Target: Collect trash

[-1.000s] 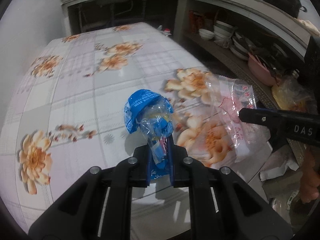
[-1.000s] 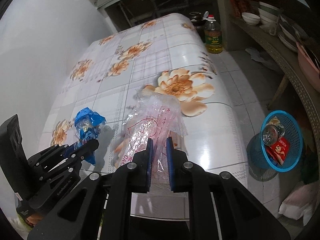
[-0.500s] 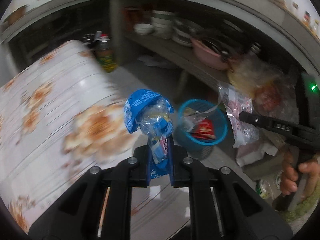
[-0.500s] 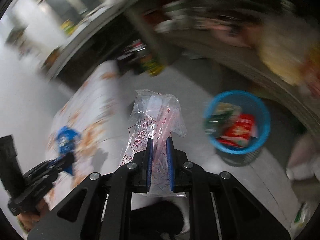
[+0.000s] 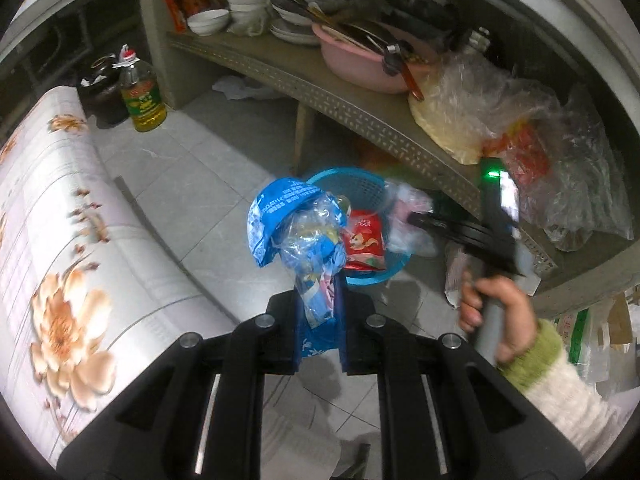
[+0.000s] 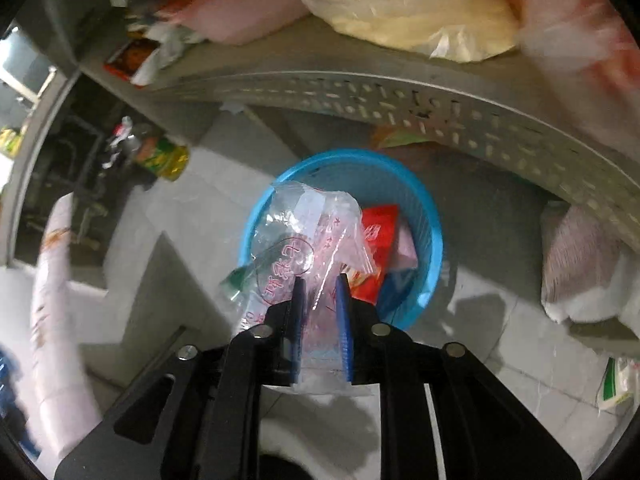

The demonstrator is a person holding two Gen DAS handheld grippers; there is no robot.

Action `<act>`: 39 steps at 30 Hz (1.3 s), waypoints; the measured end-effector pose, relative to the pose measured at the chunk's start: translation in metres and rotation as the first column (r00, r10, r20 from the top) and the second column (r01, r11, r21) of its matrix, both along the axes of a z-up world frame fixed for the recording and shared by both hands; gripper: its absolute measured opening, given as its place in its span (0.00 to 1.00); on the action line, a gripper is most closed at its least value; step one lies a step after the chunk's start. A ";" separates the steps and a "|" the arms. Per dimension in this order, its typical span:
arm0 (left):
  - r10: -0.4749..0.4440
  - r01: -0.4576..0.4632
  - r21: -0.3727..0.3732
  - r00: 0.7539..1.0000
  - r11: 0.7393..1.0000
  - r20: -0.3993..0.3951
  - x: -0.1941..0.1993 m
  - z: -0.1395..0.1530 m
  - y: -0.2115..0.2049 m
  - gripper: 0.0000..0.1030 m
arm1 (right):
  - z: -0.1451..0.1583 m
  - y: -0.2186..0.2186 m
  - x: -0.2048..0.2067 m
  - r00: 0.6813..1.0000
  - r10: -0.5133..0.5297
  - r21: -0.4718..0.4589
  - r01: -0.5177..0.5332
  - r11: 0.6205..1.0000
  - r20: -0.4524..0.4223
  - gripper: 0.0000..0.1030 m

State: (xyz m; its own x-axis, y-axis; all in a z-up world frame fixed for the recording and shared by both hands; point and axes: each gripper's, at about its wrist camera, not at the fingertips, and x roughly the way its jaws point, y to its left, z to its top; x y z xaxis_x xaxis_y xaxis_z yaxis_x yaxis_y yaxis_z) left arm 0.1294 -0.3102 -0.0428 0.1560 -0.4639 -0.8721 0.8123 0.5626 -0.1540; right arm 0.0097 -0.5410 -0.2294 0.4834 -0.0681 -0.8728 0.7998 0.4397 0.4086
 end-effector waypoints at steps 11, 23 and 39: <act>-0.056 0.061 0.065 0.996 0.996 -0.068 0.004 -0.029 -0.053 0.12 | -0.019 0.009 -0.055 0.995 -0.097 0.000 0.097 0.995 0.000 0.54; -0.009 0.016 0.034 0.978 0.999 -0.207 0.019 -0.061 -0.143 0.62 | 0.020 0.032 -0.113 0.994 -0.105 0.010 0.105 0.994 0.023 0.55; 0.037 -0.042 -0.154 0.999 0.987 -0.037 -0.008 0.049 0.024 0.77 | 0.111 0.104 -0.083 0.986 0.142 -0.179 -0.125 0.976 0.082 0.66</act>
